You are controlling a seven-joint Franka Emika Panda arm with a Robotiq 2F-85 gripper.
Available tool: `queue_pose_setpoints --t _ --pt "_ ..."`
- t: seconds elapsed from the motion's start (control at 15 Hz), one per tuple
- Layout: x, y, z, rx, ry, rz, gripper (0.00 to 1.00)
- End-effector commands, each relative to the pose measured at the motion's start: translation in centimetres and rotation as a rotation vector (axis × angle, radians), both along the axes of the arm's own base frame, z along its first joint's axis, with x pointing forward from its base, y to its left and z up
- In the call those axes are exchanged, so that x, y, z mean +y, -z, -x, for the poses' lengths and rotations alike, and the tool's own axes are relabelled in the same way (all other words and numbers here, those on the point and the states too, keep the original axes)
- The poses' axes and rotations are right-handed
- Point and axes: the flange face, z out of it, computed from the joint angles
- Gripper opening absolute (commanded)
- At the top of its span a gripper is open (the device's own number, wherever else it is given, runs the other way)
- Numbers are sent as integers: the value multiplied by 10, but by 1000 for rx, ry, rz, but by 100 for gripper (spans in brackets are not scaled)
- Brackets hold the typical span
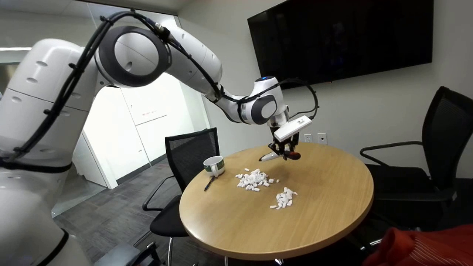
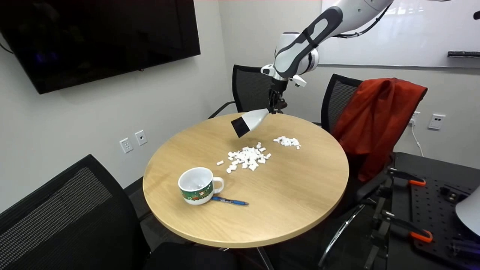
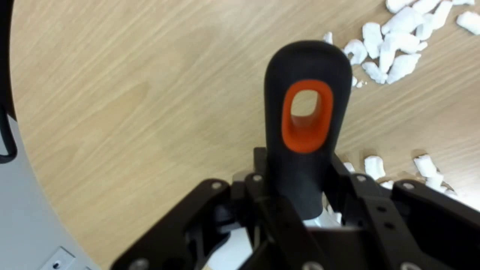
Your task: Use the brush to sweep the white objects to the right side of the table
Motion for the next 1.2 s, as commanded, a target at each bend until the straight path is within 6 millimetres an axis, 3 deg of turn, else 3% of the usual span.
queue_pose_setpoints --t 0.0,0.27,0.67,0.87,1.13 --pt "49 -26 1 31 -101 39 13" --pt "104 -32 -13 51 -173 33 13" --pt "169 -20 -25 100 -244 39 13" --pt "182 -15 -31 81 -247 58 13" --pt "185 -3 -38 95 -235 65 13"
